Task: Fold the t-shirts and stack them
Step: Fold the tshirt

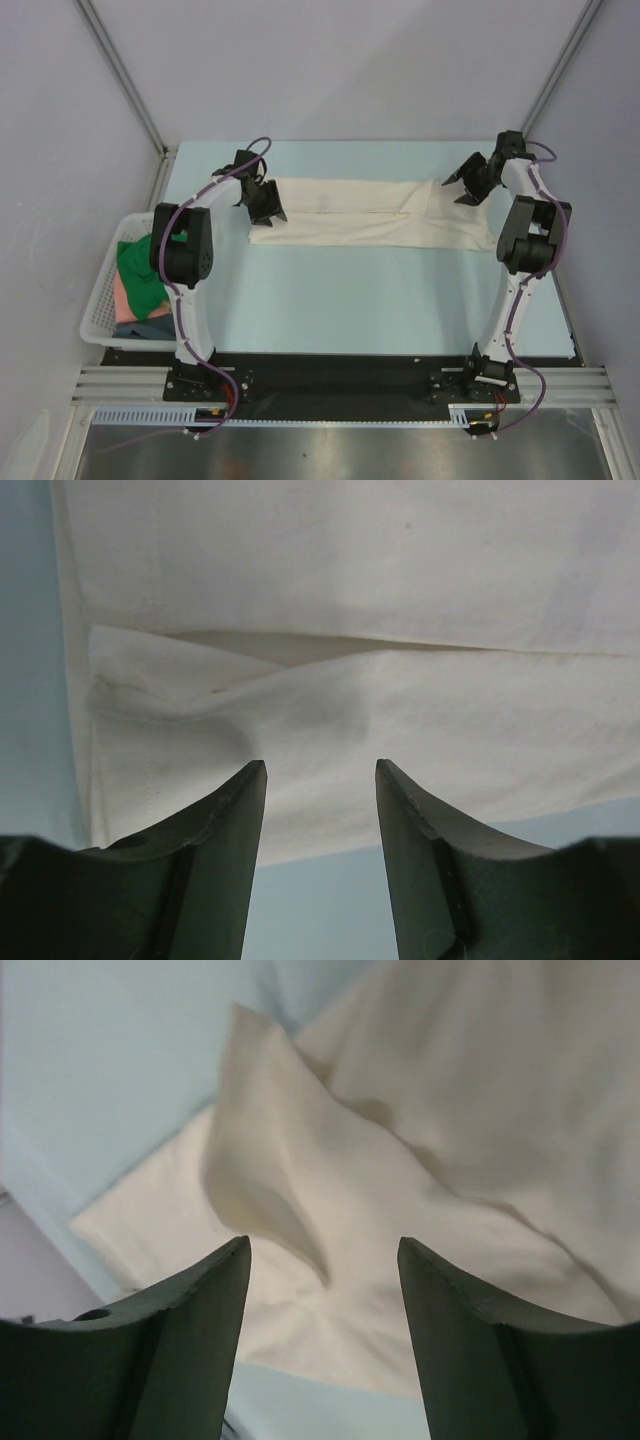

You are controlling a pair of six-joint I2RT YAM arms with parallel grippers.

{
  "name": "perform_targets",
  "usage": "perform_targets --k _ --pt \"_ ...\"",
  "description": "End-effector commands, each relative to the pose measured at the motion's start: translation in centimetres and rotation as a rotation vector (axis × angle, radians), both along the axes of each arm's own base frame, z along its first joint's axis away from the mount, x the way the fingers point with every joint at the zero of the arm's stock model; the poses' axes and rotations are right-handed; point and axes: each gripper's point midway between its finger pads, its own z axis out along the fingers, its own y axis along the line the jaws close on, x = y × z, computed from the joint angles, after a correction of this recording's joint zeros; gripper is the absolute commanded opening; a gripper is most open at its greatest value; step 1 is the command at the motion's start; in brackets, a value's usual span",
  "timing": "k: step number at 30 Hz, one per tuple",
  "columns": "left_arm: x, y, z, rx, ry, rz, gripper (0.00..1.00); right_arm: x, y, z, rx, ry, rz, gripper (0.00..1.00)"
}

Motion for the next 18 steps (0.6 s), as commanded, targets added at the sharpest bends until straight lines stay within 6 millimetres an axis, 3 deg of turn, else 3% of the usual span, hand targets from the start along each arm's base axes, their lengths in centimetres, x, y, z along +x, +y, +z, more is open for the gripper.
perform_targets --k 1,2,3,5,6,9,10,12,15,18 --pt "0.5 0.4 3.7 0.014 -0.095 -0.023 0.53 -4.7 -2.7 5.8 -0.230 -0.033 0.072 0.66" --pt "0.4 0.2 3.6 0.005 -0.096 -0.022 0.53 -5.1 -1.5 6.2 -0.228 -0.045 0.102 0.65" --pt "0.2 0.2 3.6 -0.005 -0.095 -0.021 0.53 -6.5 0.0 5.1 -0.195 -0.019 0.134 0.63" --pt "-0.4 -0.1 2.9 -0.030 -0.077 -0.008 0.53 -6.7 3.1 6.2 -0.113 -0.097 0.188 0.49" --pt "-0.5 -0.1 2.6 -0.040 -0.071 0.000 0.53 -8.1 6.3 5.3 -0.029 -0.083 0.253 0.44" --pt "-0.9 -0.1 1.4 -0.046 -0.038 0.008 0.52 -8.3 10.6 4.8 0.126 -0.129 0.319 0.29" --pt "-0.9 0.0 1.1 -0.039 -0.035 0.009 0.52 -9.0 12.1 3.7 0.150 -0.101 0.338 0.27" --pt "-0.7 0.4 0.7 -0.033 -0.031 0.016 0.52 -8.5 13.6 2.9 0.201 -0.126 0.364 0.23" --pt "-0.5 0.9 -0.2 -0.023 -0.010 0.039 0.52 -8.3 14.2 0.5 0.258 -0.111 0.364 0.16" --pt "-0.7 1.6 -1.3 -0.031 0.024 0.073 0.51 -8.4 13.1 -1.3 0.309 -0.108 0.339 0.14"
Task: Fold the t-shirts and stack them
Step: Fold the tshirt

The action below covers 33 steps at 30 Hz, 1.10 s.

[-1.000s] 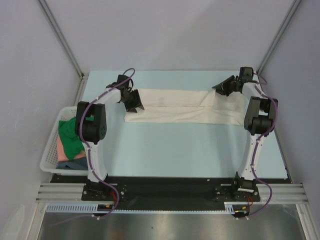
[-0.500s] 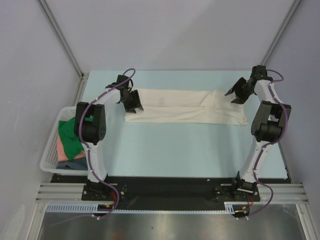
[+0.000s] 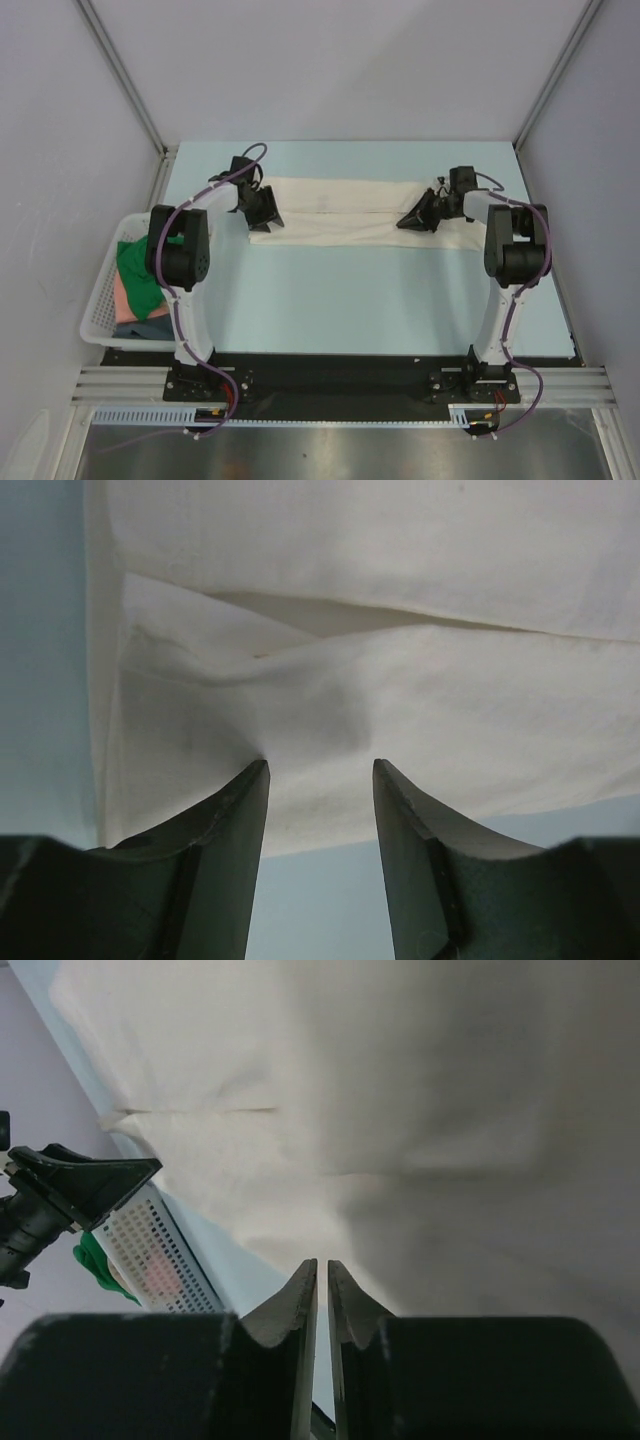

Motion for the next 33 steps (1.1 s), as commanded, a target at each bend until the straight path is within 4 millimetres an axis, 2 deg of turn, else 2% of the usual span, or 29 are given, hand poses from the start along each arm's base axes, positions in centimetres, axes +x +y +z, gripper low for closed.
perform_targets --k 1,6,9,12,14,15,16,17,18,20,21,23,26,28,31,33 --pt "0.4 1.3 -1.1 -0.010 0.018 0.054 0.51 1.4 -1.7 -0.1 0.105 -0.061 -0.035 0.13" --pt "-0.5 3.1 -2.8 0.035 0.066 0.075 0.51 -0.7 -5.8 -3.6 0.075 0.004 -0.088 0.13" --pt "-0.6 3.3 -2.8 0.035 0.048 0.072 0.51 -0.9 -7.5 -5.0 0.085 0.024 -0.124 0.15" --pt "-0.8 3.3 -2.6 0.032 0.060 0.070 0.50 -0.3 -7.9 -4.3 0.096 0.002 -0.116 0.17" --pt "-1.0 3.2 -1.8 0.032 0.042 0.063 0.50 0.0 -8.4 -2.7 0.088 -0.017 -0.125 0.19" --pt "-1.2 3.3 -1.6 0.037 0.037 0.064 0.49 0.1 -9.5 -2.1 0.082 -0.019 -0.151 0.20" --pt "-1.2 3.4 -1.2 0.045 0.030 0.065 0.49 -0.4 -9.9 -1.5 0.080 -0.003 -0.165 0.23" --pt "-1.1 3.5 0.1 0.065 -0.005 0.051 0.49 -0.7 -10.3 -1.1 0.070 -0.003 -0.174 0.25" --pt "-1.0 3.5 0.9 0.081 -0.026 0.043 0.50 -0.9 -10.9 0.1 0.048 -0.033 -0.175 0.27" --pt "-1.0 3.0 2.1 0.099 -0.061 0.020 0.51 -2.2 -12.4 0.1 0.006 -0.001 -0.213 0.31" --pt "-0.9 2.7 2.8 0.090 -0.077 0.017 0.51 -2.6 -13.1 0.8 -0.017 -0.020 -0.229 0.32" --pt "-1.1 1.8 2.5 0.040 -0.067 0.015 0.52 -3.7 -14.5 -0.4 -0.024 -0.004 -0.284 0.33" --pt "-1.3 1.6 0.9 0.025 -0.026 0.025 0.51 -4.3 -16.2 -2.4 -0.034 0.028 -0.336 0.33" --pt "-1.4 1.7 -0.7 0.019 0.011 0.030 0.51 -4.8 -17.0 -4.3 -0.048 0.065 -0.359 0.32" --pt "-1.3 2.9 -2.3 0.034 0.050 0.052 0.50 -5.5 -18.7 -6.3 -0.079 0.103 -0.392 0.32" --pt "-1.2 3.6 -2.6 0.049 0.056 0.058 0.50 -6.1 -20.2 -7.1 -0.067 0.126 -0.434 0.32"
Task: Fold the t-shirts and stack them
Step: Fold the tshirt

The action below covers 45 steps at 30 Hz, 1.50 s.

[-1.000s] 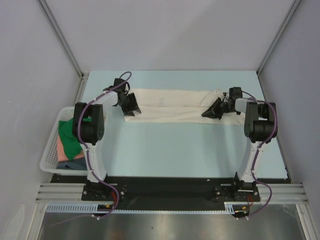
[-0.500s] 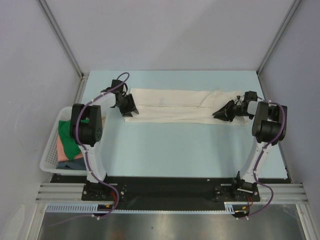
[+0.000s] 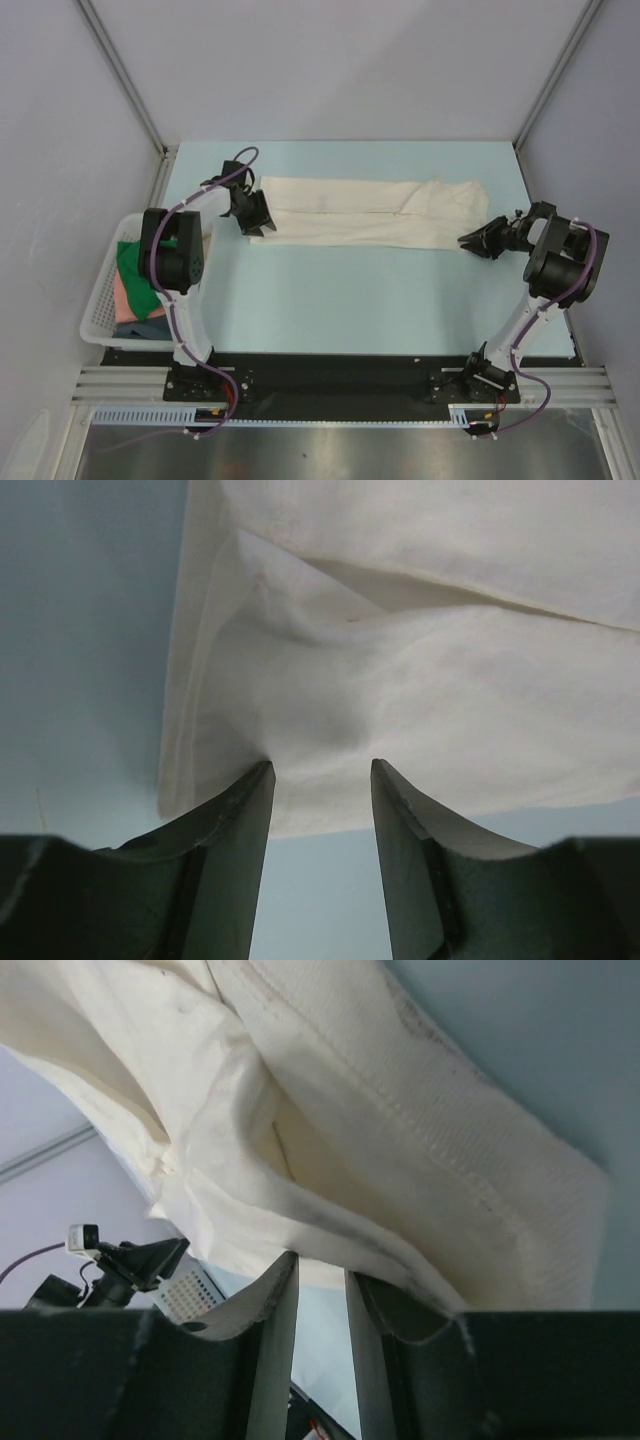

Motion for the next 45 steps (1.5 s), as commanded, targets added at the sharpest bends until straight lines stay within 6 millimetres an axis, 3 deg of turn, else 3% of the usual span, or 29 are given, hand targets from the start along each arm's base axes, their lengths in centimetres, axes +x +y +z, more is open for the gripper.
perform_targets --k 1,4,5,8,10,12,14,17,18,20,21,22,23,25,27,28,29,36,40,45 --pt "-0.2 1.4 -2.1 0.032 0.049 0.009 0.50 -1.5 -2.6 -3.2 -0.080 0.071 -0.049 0.33" --pt "0.0 1.7 -1.9 0.044 0.044 0.005 0.50 -1.7 -3.0 -1.2 -0.076 0.052 -0.066 0.37" --pt "0.0 1.8 -1.4 0.044 0.029 0.005 0.50 -1.3 -3.0 0.4 -0.078 0.016 -0.068 0.39" --pt "0.1 1.5 0.1 0.045 -0.008 0.003 0.50 -0.5 -3.0 2.8 -0.107 -0.003 -0.080 0.49" --pt "0.1 0.9 1.1 0.050 -0.031 -0.021 0.50 0.7 -1.7 4.3 -0.159 -0.029 -0.018 0.56" --pt "0.4 0.3 2.7 0.050 -0.070 -0.038 0.50 3.4 -1.3 6.2 -0.214 -0.102 0.011 0.62" --pt "0.2 -0.7 3.4 0.043 -0.081 -0.063 0.51 6.1 0.5 7.7 -0.235 -0.185 0.050 0.73" --pt "0.1 -2.0 5.0 0.011 -0.110 -0.088 0.51 9.6 3.4 8.2 -0.229 -0.274 0.129 0.76" --pt "-0.2 -2.3 5.2 -0.004 -0.109 -0.096 0.51 11.4 3.8 9.4 -0.242 -0.318 0.153 0.77" --pt "-0.5 -2.9 5.8 -0.023 -0.118 -0.104 0.50 13.2 5.1 8.1 -0.244 -0.326 0.213 0.77" --pt "-0.8 -3.0 5.8 -0.028 -0.115 -0.106 0.50 14.7 5.7 9.3 -0.263 -0.377 0.232 0.77" --pt "-1.0 -3.1 6.3 -0.034 -0.122 -0.110 0.50 15.3 6.1 7.9 -0.257 -0.366 0.250 0.77" --pt "-1.2 -3.2 6.4 -0.039 -0.122 -0.109 0.50 15.9 6.2 7.8 -0.263 -0.374 0.257 0.77" --pt "-1.8 -3.1 6.3 -0.038 -0.116 -0.114 0.51 17.2 6.2 8.3 -0.287 -0.406 0.263 0.77" --pt "-2.3 -3.0 6.7 -0.039 -0.121 -0.118 0.51 17.8 6.5 7.5 -0.286 -0.403 0.283 0.77" --pt "-2.5 -2.9 6.6 -0.036 -0.120 -0.120 0.51 18.6 6.7 8.5 -0.288 -0.431 0.293 0.77" --pt "-2.7 -2.9 7.0 -0.038 -0.127 -0.122 0.51 18.6 6.9 7.3 -0.277 -0.408 0.304 0.76" --pt "-3.2 -3.1 6.7 -0.058 -0.121 -0.117 0.51 18.1 9.6 6.0 -0.226 -0.384 0.354 0.69" --pt "-2.7 -3.2 7.0 -0.060 -0.136 -0.116 0.51 17.2 10.4 5.8 -0.197 -0.371 0.350 0.56" --pt "-2.5 -3.3 7.3 -0.064 -0.142 -0.120 0.51 15.9 10.7 4.6 -0.189 -0.335 0.354 0.57"
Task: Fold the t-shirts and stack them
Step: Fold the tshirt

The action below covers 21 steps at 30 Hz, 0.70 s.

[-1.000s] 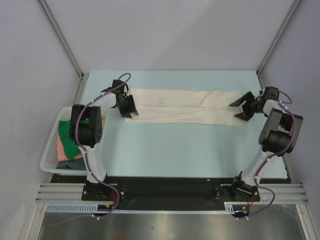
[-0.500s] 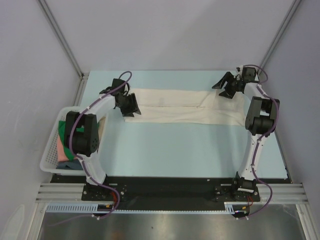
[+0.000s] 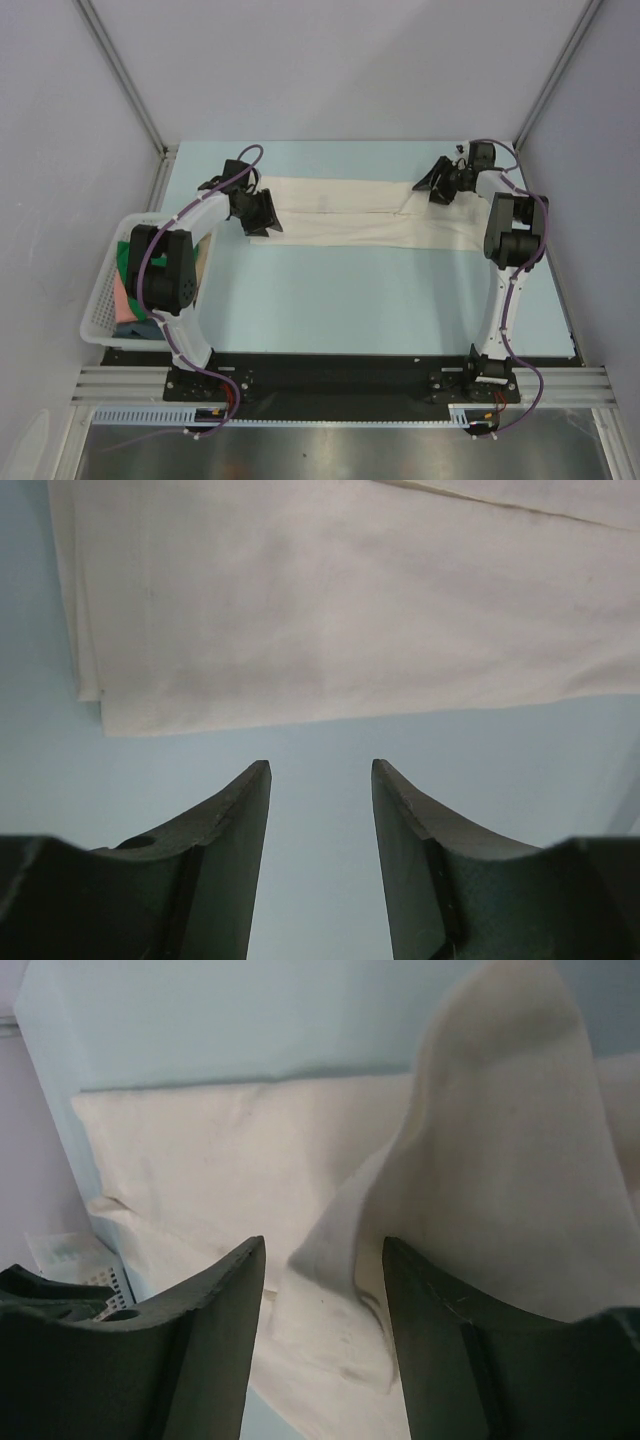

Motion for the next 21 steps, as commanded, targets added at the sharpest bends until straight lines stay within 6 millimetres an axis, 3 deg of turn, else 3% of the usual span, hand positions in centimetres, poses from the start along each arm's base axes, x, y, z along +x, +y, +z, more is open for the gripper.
perform_targets --k 1,4,11,15,21 --pt "0.9 -0.6 2.5 -0.034 -0.080 -0.023 0.51 -0.5 0.2 1.2 0.014 -0.018 0.014 0.57" --pt "0.9 -0.6 2.6 -0.034 -0.082 -0.026 0.51 -1.2 0.5 0.8 0.019 0.000 0.022 0.54" --pt "0.6 -0.7 2.2 -0.046 -0.080 -0.027 0.51 -2.9 1.4 2.5 0.083 0.011 0.003 0.45" --pt "0.6 -1.0 2.1 -0.059 -0.078 -0.029 0.51 -3.6 1.1 3.7 0.128 0.066 -0.089 0.22" --pt "0.6 -1.2 2.1 -0.073 -0.079 -0.034 0.51 -3.3 0.7 4.6 0.181 0.158 -0.221 0.12"
